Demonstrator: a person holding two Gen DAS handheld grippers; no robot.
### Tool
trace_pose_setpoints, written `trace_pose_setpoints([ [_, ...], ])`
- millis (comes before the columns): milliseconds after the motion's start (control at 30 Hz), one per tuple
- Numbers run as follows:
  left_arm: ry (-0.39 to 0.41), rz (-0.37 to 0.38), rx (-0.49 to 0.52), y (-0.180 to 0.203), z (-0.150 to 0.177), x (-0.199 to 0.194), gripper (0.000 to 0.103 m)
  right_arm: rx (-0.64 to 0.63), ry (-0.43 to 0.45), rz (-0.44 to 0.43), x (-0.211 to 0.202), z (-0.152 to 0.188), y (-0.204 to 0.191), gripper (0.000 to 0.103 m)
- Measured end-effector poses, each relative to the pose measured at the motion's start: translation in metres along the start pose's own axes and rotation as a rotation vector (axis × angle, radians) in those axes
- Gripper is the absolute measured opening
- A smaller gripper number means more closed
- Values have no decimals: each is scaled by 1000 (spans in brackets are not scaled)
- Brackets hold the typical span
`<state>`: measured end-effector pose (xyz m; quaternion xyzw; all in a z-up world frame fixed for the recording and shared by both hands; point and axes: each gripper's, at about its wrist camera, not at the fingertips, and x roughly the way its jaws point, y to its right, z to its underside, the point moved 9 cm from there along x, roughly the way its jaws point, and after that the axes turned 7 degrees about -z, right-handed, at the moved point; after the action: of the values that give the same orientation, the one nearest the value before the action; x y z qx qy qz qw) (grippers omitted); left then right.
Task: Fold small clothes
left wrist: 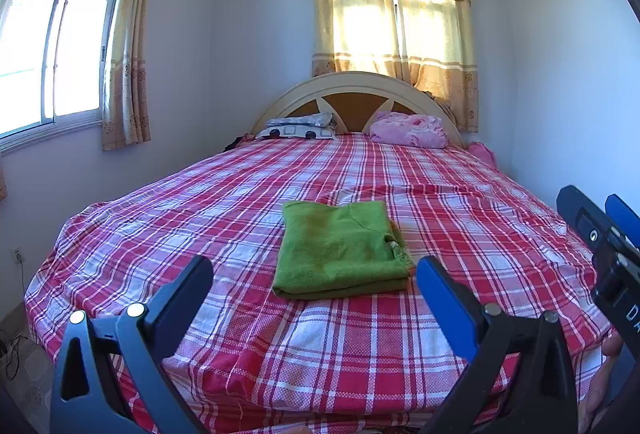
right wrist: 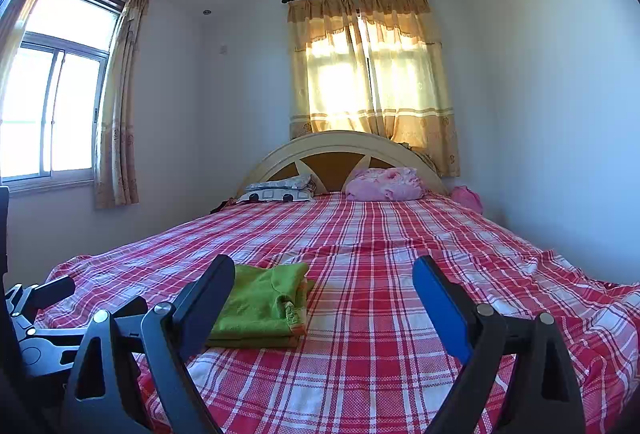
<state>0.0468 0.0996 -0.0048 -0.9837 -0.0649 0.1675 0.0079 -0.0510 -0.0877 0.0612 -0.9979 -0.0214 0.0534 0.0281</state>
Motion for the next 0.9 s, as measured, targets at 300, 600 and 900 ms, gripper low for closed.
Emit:
trace_pose_setpoints([
  [300, -4, -4, 1, -1, -1, 2, 103, -5, -5, 0, 1, 1, 1, 91],
  [600, -17, -27, 21, -1, 2, 6, 103, -3, -11, 5, 2, 4, 3, 91],
  [900, -51, -13, 16, 1, 7, 10, 103, -3, -16, 9, 4, 7, 6, 91],
])
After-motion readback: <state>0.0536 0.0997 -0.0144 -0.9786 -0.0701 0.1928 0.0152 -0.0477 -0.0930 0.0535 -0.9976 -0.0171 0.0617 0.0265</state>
